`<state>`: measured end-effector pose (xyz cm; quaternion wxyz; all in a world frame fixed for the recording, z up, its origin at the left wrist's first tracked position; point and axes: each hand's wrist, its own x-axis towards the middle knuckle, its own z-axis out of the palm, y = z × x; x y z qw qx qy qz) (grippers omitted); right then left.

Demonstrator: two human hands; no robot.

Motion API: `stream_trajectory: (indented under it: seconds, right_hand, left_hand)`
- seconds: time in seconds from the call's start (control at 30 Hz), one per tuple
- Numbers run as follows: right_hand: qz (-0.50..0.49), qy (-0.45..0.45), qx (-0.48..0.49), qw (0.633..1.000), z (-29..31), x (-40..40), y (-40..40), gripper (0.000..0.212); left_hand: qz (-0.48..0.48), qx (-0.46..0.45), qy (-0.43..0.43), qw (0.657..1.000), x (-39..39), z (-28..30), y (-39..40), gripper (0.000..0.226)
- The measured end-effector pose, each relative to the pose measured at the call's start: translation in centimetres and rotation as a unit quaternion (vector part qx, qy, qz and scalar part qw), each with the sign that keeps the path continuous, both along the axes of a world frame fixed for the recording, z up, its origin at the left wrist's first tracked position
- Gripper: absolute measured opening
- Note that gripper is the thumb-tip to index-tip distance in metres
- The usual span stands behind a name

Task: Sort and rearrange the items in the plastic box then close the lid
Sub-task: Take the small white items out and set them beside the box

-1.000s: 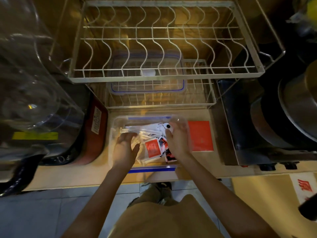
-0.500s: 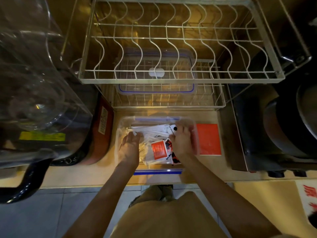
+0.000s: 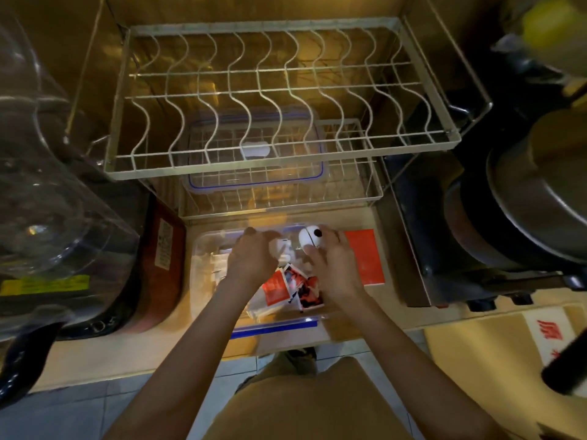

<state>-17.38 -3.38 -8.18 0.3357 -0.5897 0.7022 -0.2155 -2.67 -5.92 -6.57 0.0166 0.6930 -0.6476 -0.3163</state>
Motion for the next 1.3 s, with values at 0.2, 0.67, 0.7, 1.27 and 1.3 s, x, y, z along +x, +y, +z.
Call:
stream_trajectory:
  seconds: [0.2, 0.67, 0.7, 1.27, 1.3]
  right_hand:
    - [-0.202, -0.073, -0.034, 0.976, 1.5, -3.7, 3.2, 0.037]
    - [-0.181, -0.049, 0.048, 0.981, -2.5, -7.0, 5.1, 0.052]
    - [-0.169, -0.043, 0.050, 0.983, -2.4, -7.1, 5.0, 0.052]
    - [-0.074, -0.117, -0.060, 0.989, 2.2, -5.6, 2.9, 0.024]
    - [-0.070, -0.173, -0.041, 0.982, 2.4, -4.8, 2.8, 0.023]
  left_hand:
    - [-0.085, -0.071, 0.160, 0.981, -6.1, 2.8, -1.5, 0.049]
    - [-0.291, -0.041, 0.016, 0.956, -13.6, -0.7, -3.5, 0.047]
    - [-0.289, -0.038, 0.010, 0.957, -13.8, -0.8, -3.5, 0.045]
    - [0.003, 0.013, 0.287, 0.958, -6.1, 0.7, -1.8, 0.022]
    - [0.032, 0.030, 0.294, 0.955, -5.0, 0.4, -1.4, 0.024]
